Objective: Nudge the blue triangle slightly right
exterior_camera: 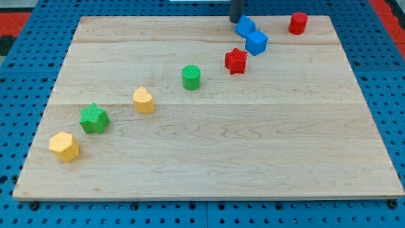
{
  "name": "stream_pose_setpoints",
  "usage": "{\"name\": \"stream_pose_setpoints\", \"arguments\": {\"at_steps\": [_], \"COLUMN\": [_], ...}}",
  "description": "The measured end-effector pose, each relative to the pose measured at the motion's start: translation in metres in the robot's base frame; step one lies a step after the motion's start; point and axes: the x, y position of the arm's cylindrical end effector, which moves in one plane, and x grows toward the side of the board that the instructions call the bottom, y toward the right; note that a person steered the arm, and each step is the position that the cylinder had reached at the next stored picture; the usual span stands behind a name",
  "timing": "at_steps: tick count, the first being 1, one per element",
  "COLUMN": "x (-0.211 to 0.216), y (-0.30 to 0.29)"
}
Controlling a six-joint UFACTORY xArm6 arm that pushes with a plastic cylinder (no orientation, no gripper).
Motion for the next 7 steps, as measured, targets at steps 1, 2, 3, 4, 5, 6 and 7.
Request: {"name": "stream_pose_setpoints", "arguments": {"at_steps": [1, 2, 3, 4, 5, 6, 7], "x": [0.001, 0.001, -0.002, 0.004, 0.025, 0.031, 0.031], "y": [0.023, 0.021, -0.01, -0.023, 0.001, 0.009, 0.019]}}
